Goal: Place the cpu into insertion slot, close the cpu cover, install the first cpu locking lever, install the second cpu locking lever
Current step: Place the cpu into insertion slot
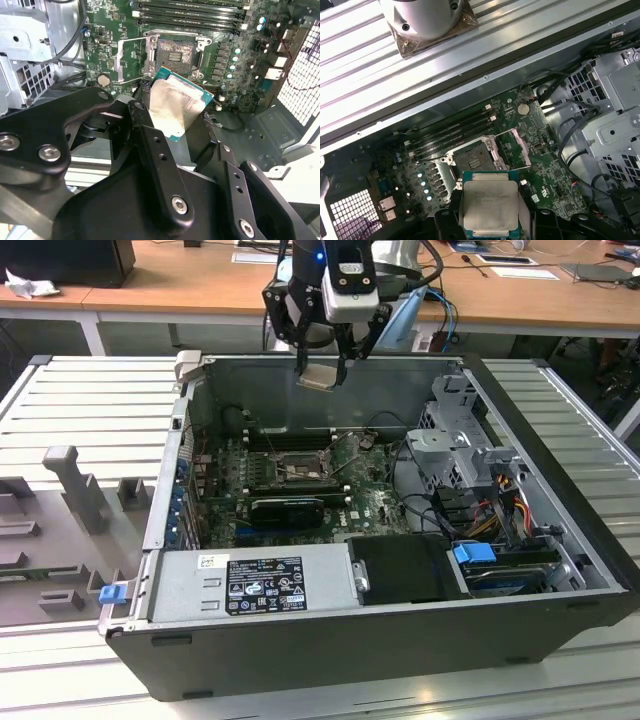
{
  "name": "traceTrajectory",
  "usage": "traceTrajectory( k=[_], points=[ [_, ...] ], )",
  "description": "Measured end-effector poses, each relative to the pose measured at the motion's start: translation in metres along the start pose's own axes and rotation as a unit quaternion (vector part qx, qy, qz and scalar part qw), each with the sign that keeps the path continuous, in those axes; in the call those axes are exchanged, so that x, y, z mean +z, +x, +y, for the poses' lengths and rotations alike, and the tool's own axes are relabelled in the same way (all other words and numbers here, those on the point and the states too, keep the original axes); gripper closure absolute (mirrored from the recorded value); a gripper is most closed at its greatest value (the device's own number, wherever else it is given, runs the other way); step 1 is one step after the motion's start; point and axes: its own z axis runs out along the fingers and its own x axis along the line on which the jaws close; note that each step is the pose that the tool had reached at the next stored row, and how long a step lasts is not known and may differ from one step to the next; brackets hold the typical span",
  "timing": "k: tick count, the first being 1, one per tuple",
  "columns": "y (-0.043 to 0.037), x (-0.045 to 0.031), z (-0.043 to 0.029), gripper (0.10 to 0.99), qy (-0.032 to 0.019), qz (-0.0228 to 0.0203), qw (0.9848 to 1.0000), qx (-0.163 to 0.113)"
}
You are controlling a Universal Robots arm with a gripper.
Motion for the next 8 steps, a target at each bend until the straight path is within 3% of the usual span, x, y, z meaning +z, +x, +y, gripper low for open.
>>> traceTrajectory(
  k=[8],
  points=[
    [0.0040, 0.0002, -0.0019, 0.557, -0.0005, -0.0021, 0.9997, 0.024]
  ],
)
